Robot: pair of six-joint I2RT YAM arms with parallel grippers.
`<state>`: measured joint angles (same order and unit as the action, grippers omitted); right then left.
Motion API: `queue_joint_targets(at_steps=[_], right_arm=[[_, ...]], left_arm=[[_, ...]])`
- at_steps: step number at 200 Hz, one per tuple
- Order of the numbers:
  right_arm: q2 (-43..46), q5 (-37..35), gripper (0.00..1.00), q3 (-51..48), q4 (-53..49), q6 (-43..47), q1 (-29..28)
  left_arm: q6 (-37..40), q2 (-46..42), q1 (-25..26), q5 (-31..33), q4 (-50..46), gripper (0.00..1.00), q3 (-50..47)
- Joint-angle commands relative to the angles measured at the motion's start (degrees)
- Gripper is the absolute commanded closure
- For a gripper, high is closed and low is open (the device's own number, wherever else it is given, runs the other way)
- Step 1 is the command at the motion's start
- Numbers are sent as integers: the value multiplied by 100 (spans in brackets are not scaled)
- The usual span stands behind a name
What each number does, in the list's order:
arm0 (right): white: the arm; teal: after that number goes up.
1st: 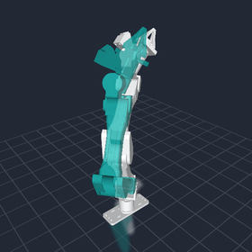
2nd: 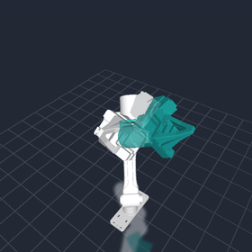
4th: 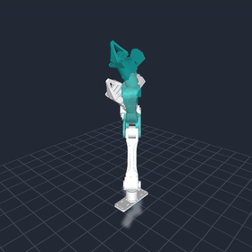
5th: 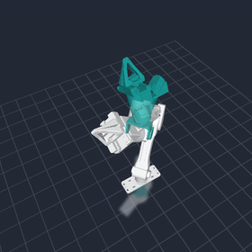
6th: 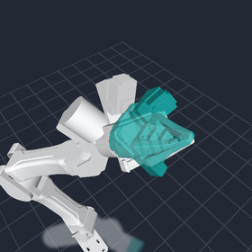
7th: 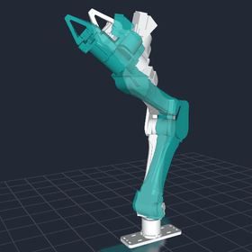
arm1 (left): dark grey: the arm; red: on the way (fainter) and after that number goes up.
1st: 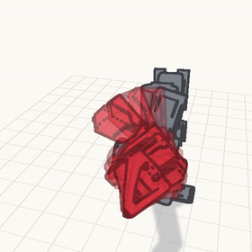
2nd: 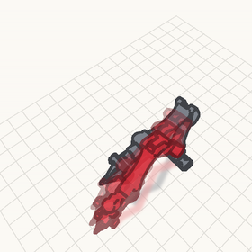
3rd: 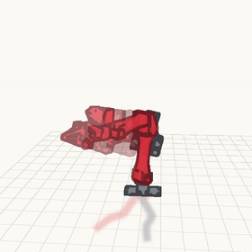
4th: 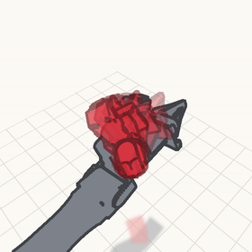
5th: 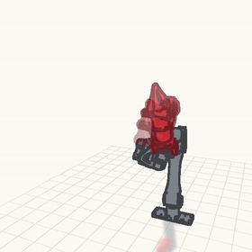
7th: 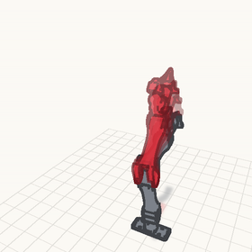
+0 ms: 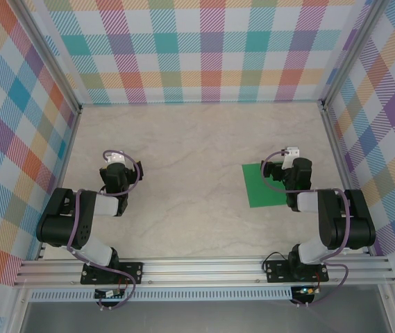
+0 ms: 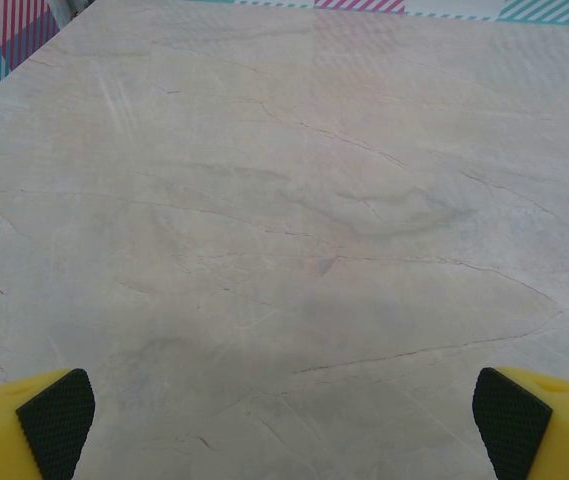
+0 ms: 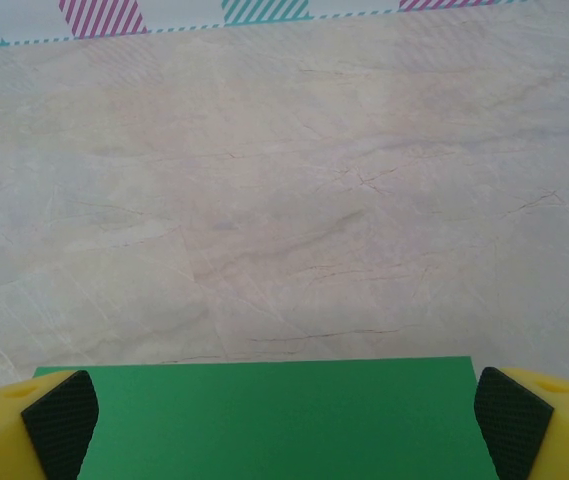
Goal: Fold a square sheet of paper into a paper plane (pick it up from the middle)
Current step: Move the square sheet of paper to the center of the table.
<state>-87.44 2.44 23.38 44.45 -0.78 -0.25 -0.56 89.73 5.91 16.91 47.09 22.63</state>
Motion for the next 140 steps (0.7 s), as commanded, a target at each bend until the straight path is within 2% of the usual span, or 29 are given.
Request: queue_joint_targets(at_steps=[1, 34, 55, 83, 109, 140], right_arm=[[-1, 161, 0, 128, -6, 51, 56], [12, 182, 0, 104, 36, 66, 59], [274, 319, 0, 185, -317, 130, 43], [742, 371, 0, 629, -1896, -234, 52], [1132, 396, 0, 619, -2661, -581, 52], [1789, 259, 0, 1411, -4967, -680, 54]], left_arm=[[-2, -8, -20, -92, 196, 0, -3], [29, -25, -9, -97, 240, 0, -22], [191, -242, 6, -506, -5, 0, 14], [57, -856, 6, -267, -250, 0, -166], [-269, -1770, -15, -255, -1339, 0, -94], [-733, -2880, -35, 136, -2351, 0, -7]])
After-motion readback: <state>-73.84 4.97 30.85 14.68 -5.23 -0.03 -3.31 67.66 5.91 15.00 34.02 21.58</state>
